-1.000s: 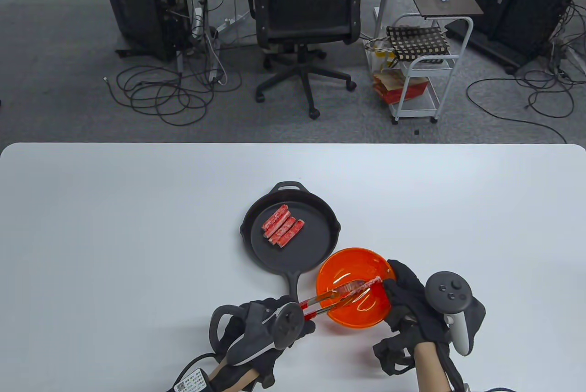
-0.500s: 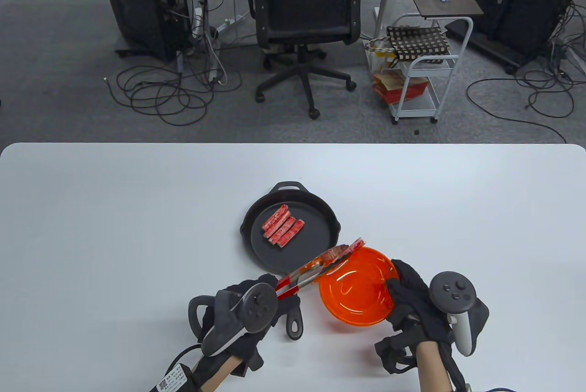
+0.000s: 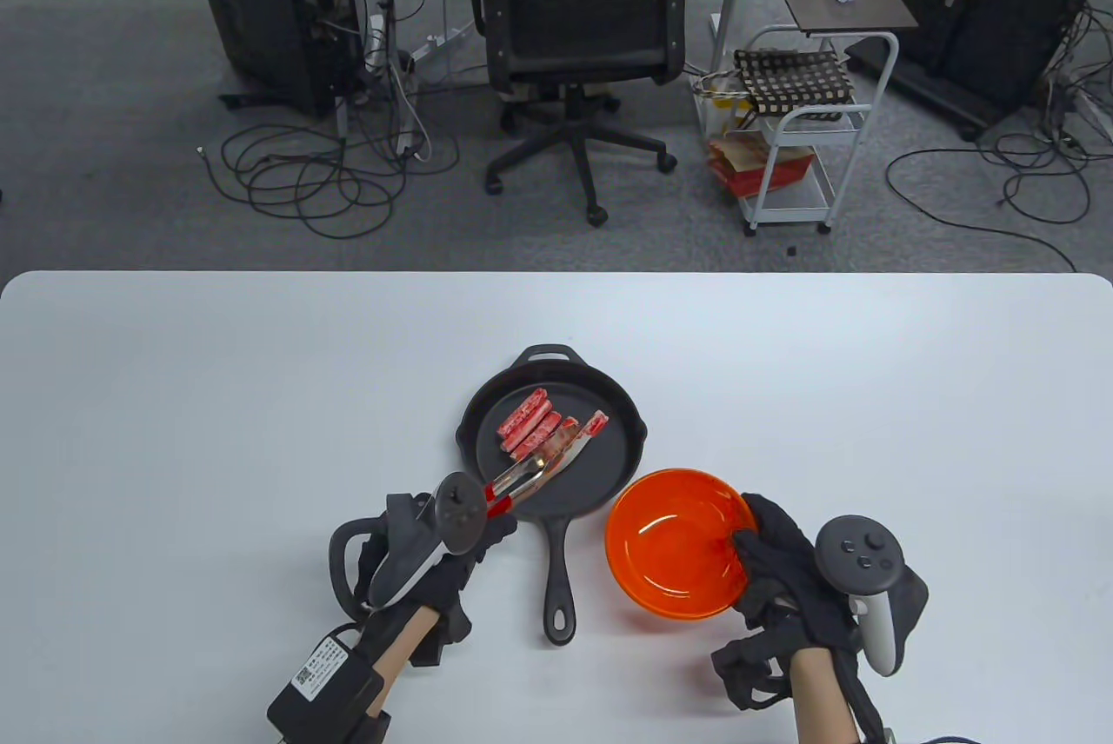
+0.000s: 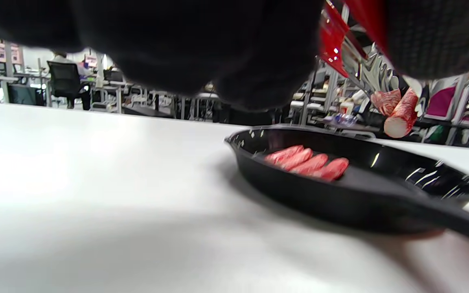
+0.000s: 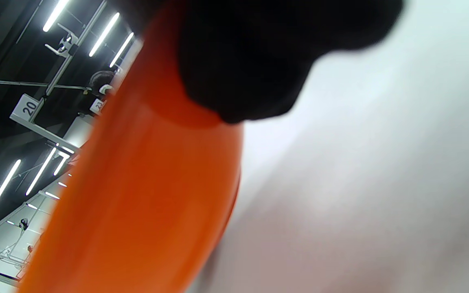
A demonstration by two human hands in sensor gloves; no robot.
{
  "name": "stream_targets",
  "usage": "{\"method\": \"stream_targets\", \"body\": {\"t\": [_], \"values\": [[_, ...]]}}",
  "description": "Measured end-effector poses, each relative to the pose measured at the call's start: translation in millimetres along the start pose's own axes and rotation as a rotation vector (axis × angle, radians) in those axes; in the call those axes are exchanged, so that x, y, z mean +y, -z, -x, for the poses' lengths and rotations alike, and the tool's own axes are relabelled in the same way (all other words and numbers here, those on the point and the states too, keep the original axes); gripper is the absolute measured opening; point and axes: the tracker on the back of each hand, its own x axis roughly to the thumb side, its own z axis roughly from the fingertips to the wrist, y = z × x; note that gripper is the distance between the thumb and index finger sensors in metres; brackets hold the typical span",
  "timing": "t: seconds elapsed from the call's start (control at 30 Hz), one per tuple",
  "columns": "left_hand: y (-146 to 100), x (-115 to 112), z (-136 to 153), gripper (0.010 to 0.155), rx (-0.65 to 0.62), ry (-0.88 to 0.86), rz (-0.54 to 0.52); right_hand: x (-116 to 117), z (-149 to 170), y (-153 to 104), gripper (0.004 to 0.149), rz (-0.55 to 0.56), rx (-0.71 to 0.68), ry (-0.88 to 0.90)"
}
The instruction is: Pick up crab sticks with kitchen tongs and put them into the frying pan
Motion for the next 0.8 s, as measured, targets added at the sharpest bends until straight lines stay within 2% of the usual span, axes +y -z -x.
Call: {"method": "stream_targets", "body": {"t": [0.17, 0.47, 0.8], "values": [[16, -20, 2, 0.076, 0.034, 0.041, 0.059, -1, 0, 0, 0.053, 0.003, 0.002, 0.001], [30, -27, -7, 0.076, 0.038, 0.106, 0.089, -1, 0, 1, 0.053, 0.003, 0.003, -0.002], [30, -33, -14, 0.077, 0.047, 0.157, 0.074, -2, 0, 1, 0.053, 0.003, -0.001, 0.004]]}}
